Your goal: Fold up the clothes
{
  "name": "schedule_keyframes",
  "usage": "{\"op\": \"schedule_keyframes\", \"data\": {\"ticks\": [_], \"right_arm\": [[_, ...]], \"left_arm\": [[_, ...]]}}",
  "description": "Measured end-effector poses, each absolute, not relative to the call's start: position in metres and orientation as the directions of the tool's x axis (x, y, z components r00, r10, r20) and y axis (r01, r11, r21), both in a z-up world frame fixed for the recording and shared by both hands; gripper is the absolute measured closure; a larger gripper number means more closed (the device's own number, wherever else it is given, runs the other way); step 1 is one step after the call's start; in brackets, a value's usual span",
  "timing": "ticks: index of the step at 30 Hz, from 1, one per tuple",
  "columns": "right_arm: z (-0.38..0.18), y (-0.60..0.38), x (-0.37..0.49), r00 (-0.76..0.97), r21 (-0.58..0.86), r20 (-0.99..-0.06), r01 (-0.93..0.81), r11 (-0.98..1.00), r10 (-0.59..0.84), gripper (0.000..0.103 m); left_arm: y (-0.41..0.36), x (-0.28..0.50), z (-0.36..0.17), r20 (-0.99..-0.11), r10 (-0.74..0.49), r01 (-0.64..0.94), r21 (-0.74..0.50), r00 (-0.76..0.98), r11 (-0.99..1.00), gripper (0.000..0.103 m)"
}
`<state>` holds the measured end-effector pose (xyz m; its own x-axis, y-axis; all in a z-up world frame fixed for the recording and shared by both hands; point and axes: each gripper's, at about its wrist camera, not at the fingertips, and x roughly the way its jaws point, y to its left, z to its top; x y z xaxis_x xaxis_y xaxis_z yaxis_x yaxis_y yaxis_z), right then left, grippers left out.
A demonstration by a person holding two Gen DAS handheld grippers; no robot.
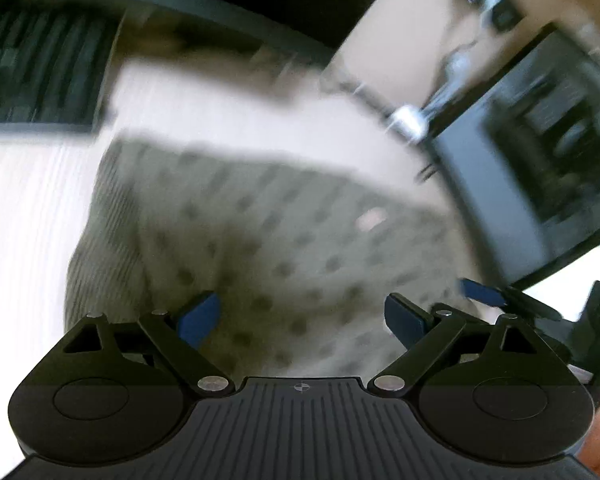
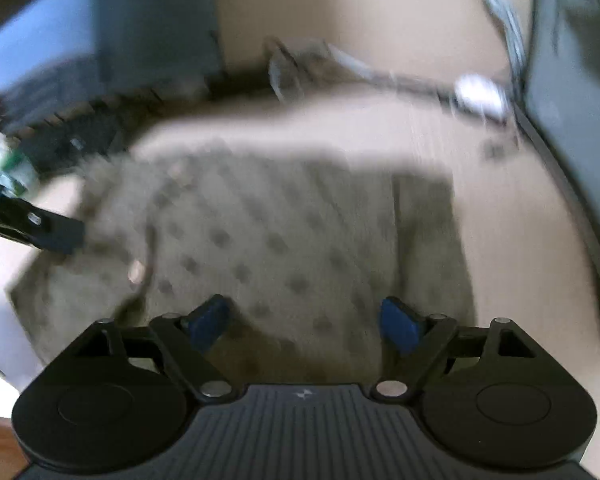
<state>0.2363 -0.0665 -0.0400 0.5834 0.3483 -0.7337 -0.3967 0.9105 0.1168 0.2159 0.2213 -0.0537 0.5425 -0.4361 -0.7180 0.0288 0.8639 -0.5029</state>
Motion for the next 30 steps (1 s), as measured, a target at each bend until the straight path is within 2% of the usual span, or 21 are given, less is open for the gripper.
{"op": "schedule_keyframes", "data": {"ticks": [5, 7, 9, 12, 17, 22, 23, 25, 27, 29, 30], "right_arm": [[-0.015, -0.067, 0.234, 0.628, 0.091, -0.701, -0.392, 0.915, 0.338, 0.014], [-0.004, -0.066, 0.235, 0.674, 0.065, -0.662, -0.385, 0.921, 0.328, 0.002], [-0.001, -0.062, 0.241, 0.701, 0.042, -0.647, -0.362, 0.931, 0.301, 0.0], [-0.024, -0.047, 0.259, 0.676, -0.011, -0.705, -0.312, 0.95, 0.213, 0.0], [-0.042, -0.034, 0.261, 0.65, -0.024, -0.735, -0.314, 0.949, 0.196, 0.0], [-0.041, -0.042, 0.276, 0.563, 0.059, -0.79, -0.327, 0.943, 0.245, 0.0], [-0.036, -0.045, 0.277, 0.567, 0.06, -0.785, -0.33, 0.942, 0.249, 0.0], [-0.018, -0.052, 0.271, 0.664, 0.016, -0.714, -0.301, 0.953, 0.222, 0.0], [-0.003, -0.059, 0.271, 0.742, -0.025, -0.645, -0.259, 0.966, 0.182, 0.0], [-0.008, -0.057, 0.28, 0.754, -0.102, -0.647, -0.231, 0.967, 0.112, 0.0], [-0.012, -0.056, 0.285, 0.754, -0.145, -0.652, -0.22, 0.965, 0.074, 0.0]], "left_arm": [[0.214, 0.215, -0.054, -0.73, -0.416, 0.038, -0.473, 0.542, 0.88, 0.009], [0.214, 0.215, -0.053, -0.731, -0.414, 0.038, -0.471, 0.542, 0.881, 0.008], [0.214, 0.214, -0.053, -0.732, -0.413, 0.039, -0.469, 0.543, 0.882, 0.008], [0.213, 0.214, -0.053, -0.733, -0.41, 0.04, -0.465, 0.543, 0.884, 0.007], [0.212, 0.213, -0.052, -0.734, -0.406, 0.041, -0.459, 0.544, 0.887, 0.007], [0.213, 0.212, -0.053, -0.722, -0.415, 0.04, -0.475, 0.554, 0.879, 0.004], [0.214, 0.212, -0.053, -0.719, -0.417, 0.039, -0.479, 0.556, 0.877, 0.004], [0.215, 0.21, -0.046, -0.712, -0.423, 0.033, -0.491, 0.56, 0.871, 0.004], [0.215, 0.21, -0.032, -0.661, -0.458, 0.084, -0.516, 0.594, 0.853, 0.004], [0.214, 0.211, -0.018, -0.6, -0.497, 0.143, -0.538, 0.628, 0.831, 0.004], [0.213, 0.214, -0.021, -0.604, -0.496, 0.139, -0.539, 0.625, 0.831, 0.004]]}}
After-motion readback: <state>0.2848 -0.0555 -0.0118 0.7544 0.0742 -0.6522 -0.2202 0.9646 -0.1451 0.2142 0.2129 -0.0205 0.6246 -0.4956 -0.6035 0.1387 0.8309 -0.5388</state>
